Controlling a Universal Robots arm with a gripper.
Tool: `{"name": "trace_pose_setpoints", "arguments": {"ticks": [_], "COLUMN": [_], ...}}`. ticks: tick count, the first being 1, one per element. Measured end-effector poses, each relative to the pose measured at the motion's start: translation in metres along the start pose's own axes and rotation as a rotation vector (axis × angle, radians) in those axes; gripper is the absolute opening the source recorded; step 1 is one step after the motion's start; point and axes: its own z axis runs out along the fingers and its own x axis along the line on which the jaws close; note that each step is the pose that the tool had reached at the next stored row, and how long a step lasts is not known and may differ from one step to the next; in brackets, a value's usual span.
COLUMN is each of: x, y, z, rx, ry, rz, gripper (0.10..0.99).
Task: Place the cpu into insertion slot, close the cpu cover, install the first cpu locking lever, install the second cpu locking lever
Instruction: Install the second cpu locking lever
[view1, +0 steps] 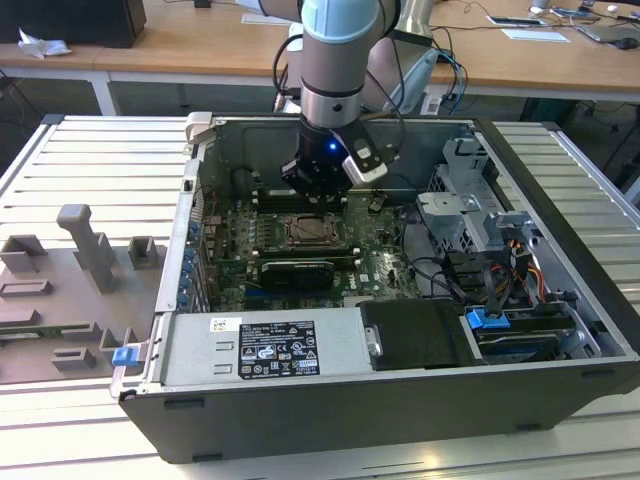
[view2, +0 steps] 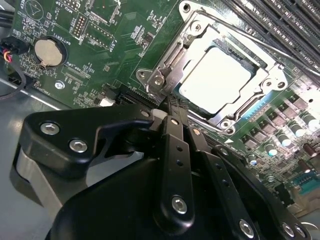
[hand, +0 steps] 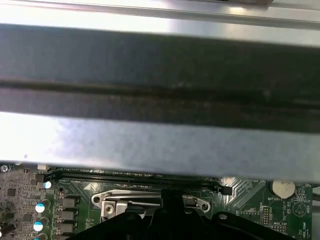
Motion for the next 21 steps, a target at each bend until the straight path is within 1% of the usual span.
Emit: {"name": "trace_pose_setpoints", "arguments": {"ticks": [4,9,13,14,16,21], "x": [0.0001,0.0002,0.0000,0.0000,-0.0001,0.0005], "y": [-0.0020,-0.0022,-0.0016,-0.0013,-0.0015,-0.0096], "z": [-0.0001,-0.0018,-0.0091,-0.0131,-0.0142,-0.0148], "rx": [0.000,0.000,0.000,0.000,0.000,0.000], "ry": [0.0000,0.0001,0.0000,0.0000,-0.0001,0.0000], "rz": [0.000,0.000,0.000,0.000,0.000,0.000], "gripper": [0.106,0.106,0.106,0.106,0.106,0.106]}}
